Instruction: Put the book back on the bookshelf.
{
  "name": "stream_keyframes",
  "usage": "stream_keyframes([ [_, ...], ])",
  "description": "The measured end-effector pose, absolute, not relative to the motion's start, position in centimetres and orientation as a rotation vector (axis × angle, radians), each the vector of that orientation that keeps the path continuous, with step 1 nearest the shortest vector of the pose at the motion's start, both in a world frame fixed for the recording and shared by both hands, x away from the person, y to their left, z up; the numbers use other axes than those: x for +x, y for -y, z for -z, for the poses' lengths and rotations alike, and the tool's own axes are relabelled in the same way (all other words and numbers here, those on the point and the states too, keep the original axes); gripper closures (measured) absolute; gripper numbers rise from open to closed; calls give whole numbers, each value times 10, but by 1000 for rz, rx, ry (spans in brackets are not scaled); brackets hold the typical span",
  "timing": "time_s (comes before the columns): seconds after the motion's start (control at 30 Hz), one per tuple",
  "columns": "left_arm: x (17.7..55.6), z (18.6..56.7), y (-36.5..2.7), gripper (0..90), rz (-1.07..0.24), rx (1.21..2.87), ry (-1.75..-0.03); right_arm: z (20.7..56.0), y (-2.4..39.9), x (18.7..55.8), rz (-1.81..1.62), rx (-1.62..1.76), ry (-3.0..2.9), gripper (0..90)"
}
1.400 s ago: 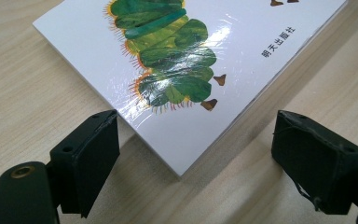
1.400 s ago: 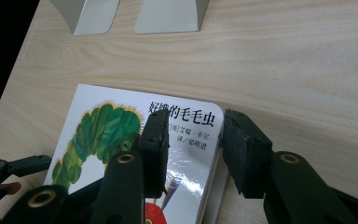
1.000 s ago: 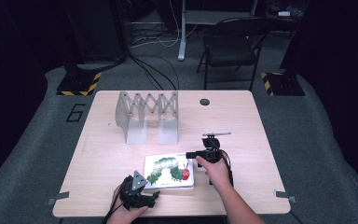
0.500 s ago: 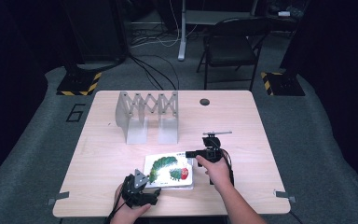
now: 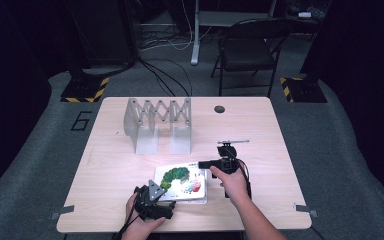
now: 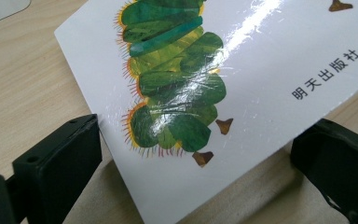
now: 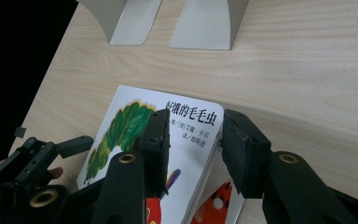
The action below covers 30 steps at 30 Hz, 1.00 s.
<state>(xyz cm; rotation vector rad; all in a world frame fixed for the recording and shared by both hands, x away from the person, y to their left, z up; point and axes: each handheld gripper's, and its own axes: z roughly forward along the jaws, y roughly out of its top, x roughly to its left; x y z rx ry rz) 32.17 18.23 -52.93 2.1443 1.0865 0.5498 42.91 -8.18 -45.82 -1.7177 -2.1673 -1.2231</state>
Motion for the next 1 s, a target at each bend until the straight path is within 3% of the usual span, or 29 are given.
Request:
stream_keyframes([
  [1.0, 328, 521, -184, 26, -540, 2200, -1065, 453, 79, 427, 1255, -1679, 2172, 625],
])
